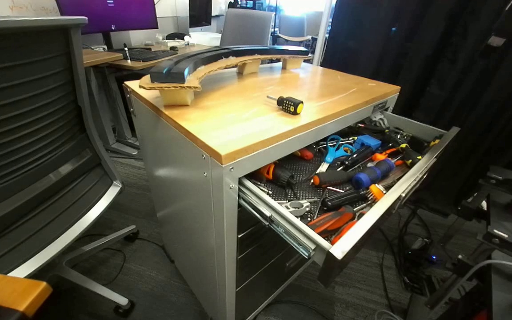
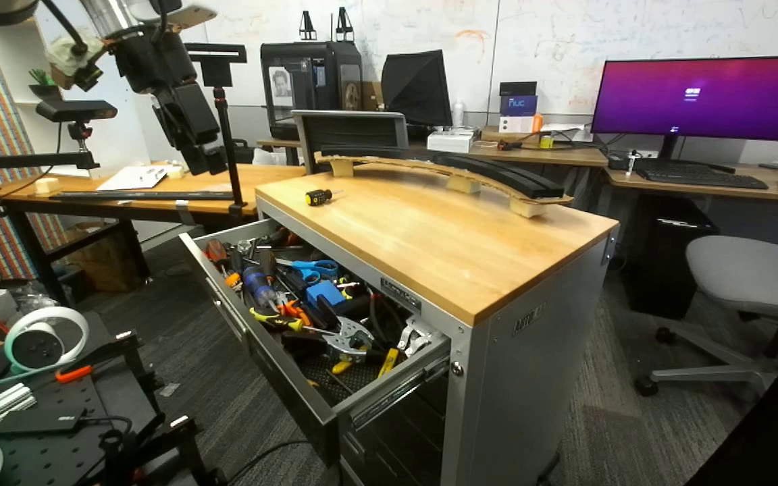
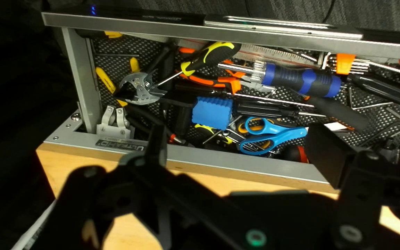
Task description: Put the screwdriver in the open drawer then close the open drawer
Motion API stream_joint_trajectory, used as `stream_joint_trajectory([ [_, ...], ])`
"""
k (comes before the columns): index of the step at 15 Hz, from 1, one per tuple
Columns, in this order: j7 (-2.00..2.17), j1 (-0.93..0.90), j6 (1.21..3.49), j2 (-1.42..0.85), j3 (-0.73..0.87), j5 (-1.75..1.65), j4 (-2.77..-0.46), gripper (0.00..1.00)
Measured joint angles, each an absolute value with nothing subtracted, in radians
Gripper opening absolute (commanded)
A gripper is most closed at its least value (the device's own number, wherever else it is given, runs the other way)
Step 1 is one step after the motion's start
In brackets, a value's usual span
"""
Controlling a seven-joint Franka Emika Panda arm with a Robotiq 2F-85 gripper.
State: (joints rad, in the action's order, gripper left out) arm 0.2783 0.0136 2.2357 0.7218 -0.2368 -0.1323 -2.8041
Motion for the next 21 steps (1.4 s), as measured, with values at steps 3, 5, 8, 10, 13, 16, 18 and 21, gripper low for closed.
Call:
stream_joint_trajectory([
  [3,0.31,0.007,2.34,0.577,-0.267,-0.132,-2.761,1.0],
  [5,0.341,-0.002,2.426,0.452,-0.303,-0.132,-2.72,1.0],
  [8,0.424,-0.006,2.541,0.265,-0.364,-0.185,-2.63,1.0],
  [10,0.514,-0.006,2.595,0.155,-0.386,-0.276,-2.557,1.0],
  [13,0.699,0.004,2.639,0.033,-0.396,-0.48,-2.451,1.0],
  [16,0.907,0.01,2.652,-0.055,-0.387,-0.7,-2.368,1.0],
  [18,1.021,0.01,2.652,-0.107,-0.377,-0.812,-2.327,1.0],
  [21,1.153,0.009,2.655,-0.175,-0.362,-0.925,-2.277,1.0],
])
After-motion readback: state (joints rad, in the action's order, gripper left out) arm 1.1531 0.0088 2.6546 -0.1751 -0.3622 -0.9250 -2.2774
